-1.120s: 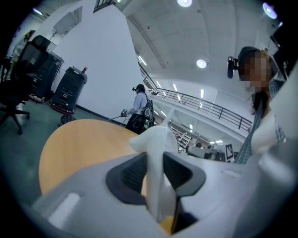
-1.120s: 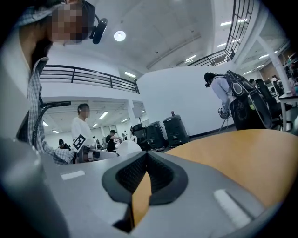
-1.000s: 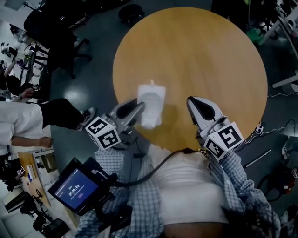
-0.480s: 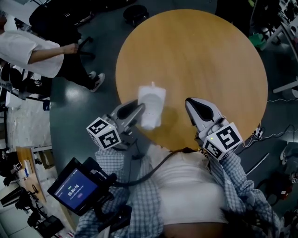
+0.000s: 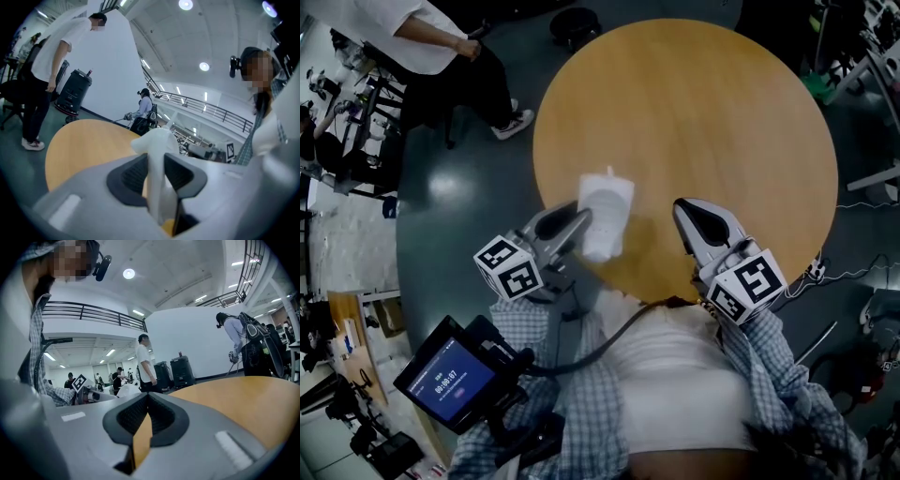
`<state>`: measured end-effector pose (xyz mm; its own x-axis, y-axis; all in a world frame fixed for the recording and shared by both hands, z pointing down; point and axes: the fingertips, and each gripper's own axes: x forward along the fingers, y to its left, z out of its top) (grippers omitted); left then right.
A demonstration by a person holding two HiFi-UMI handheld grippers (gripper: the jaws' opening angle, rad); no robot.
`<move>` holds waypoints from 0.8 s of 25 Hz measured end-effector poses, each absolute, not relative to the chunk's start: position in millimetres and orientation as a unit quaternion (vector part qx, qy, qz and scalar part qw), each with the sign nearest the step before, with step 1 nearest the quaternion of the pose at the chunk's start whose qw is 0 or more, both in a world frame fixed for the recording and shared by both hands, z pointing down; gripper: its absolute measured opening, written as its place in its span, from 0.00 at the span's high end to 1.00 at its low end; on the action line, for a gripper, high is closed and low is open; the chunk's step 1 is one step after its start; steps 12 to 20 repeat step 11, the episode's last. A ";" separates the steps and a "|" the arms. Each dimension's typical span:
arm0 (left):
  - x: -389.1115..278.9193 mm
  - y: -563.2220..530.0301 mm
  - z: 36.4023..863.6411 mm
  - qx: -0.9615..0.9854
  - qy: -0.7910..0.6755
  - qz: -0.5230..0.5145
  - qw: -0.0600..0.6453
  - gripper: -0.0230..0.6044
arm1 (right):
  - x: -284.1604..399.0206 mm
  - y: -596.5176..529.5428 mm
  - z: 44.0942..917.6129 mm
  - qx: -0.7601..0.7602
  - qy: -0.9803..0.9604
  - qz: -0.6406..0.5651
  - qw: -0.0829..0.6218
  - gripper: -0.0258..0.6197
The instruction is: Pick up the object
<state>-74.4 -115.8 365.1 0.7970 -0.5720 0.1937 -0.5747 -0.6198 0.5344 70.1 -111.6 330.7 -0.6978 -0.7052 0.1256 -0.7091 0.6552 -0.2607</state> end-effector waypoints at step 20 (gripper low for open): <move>-83.3 -142.6 376.9 0.901 -0.314 -0.005 0.299 0.78 | 65.9 -136.8 338.2 0.394 -0.906 0.152 0.008 0.95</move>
